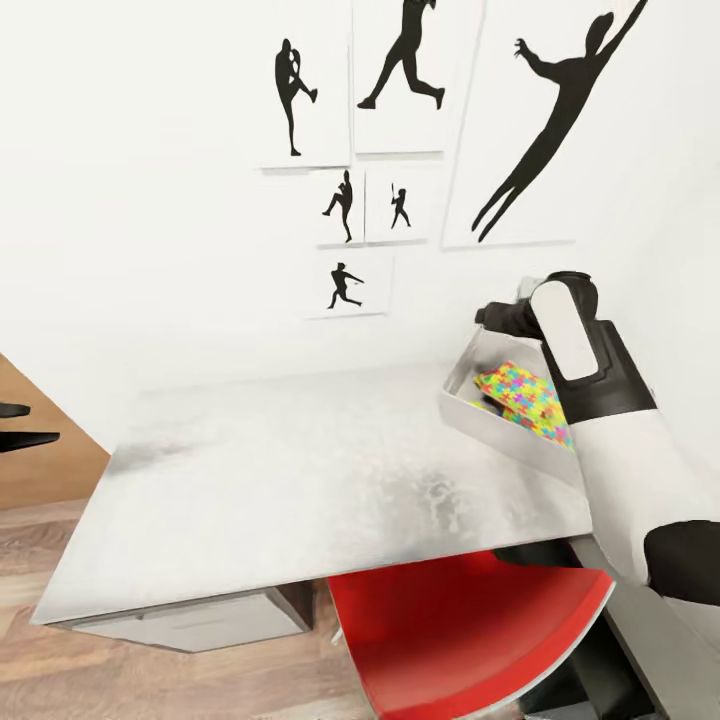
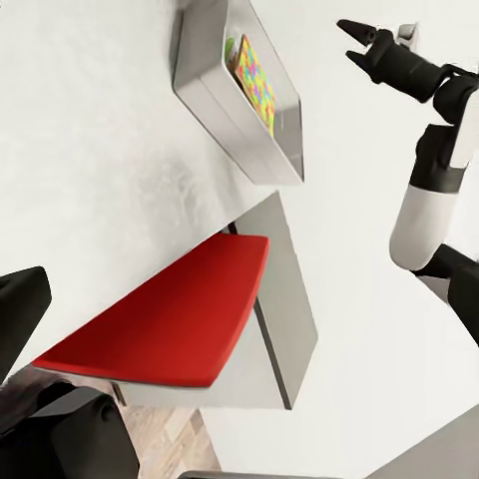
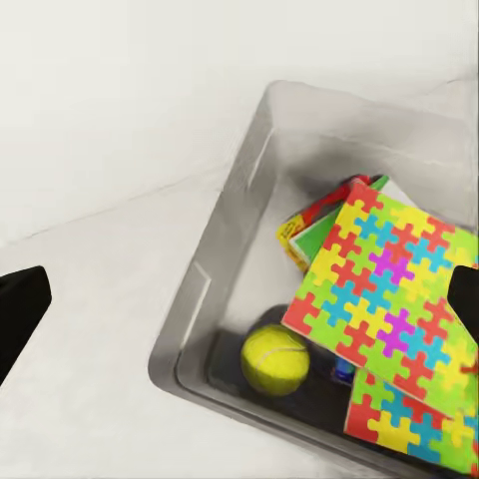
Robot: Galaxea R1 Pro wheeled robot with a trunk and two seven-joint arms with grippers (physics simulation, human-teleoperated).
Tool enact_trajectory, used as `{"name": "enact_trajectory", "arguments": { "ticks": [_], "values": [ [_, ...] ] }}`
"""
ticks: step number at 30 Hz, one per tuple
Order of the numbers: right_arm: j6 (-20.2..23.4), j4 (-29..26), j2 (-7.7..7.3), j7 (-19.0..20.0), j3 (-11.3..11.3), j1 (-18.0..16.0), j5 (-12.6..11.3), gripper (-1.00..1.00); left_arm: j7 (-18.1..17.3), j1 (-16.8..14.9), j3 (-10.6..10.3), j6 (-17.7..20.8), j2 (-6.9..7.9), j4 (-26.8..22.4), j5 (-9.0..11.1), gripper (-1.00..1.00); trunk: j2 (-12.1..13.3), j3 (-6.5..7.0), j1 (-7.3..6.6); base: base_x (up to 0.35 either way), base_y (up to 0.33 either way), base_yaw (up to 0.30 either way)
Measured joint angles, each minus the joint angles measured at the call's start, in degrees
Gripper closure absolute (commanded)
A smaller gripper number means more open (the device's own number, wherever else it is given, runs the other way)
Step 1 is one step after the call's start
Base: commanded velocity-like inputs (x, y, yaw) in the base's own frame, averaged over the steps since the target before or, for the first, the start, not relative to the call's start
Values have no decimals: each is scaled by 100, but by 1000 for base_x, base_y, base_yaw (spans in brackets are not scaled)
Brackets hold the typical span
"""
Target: Put all the toys in the child's room - the three board games (two on the bed and one on the table), the two jigsaw puzzles on the table, and the tennis ball on the table - inside the toy box on the table in the child's room.
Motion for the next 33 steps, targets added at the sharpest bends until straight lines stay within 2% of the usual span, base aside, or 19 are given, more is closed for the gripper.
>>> {"name": "enact_trajectory", "arguments": {
  "ticks": [3, 5, 8, 18, 26, 33],
  "values": [
    [0, -608, -110, -4, -353, 278, -230, -100, 0, -3, -34, 1, -5, 18, -3, -100, 0, 29, 1, -220, 0, 61],
    [-1, -795, -133, -7, -445, 506, -293, -100, 2, -3, -44, 0, -38, 25, -4, -100, 0, 48, 2, -271, 0, 68],
    [-1, -883, -146, -8, -498, 668, -323, -100, 6, -3, -47, 1, -88, 36, -2, -100, 0, 77, 2, -297, 0, -4],
    [-2, -878, -156, -5, -527, 759, -341, -100, 47, -5, -49, 1, -310, 64, -2, -100, 1, 150, -1, -85, 27, -180],
    [-1, -916, -148, 0, -529, 962, -328, -100, 175, -6, -50, 4, -363, 143, -2, -100, 1, 160, -1, 27, 34, -30],
    [-37, -903, -149, 1, -535, 1004, -332, -100, 184, -6, -50, 4, -368, 145, -3, -100, 1, 161, -1, 1, 1, -1]
  ]
}}
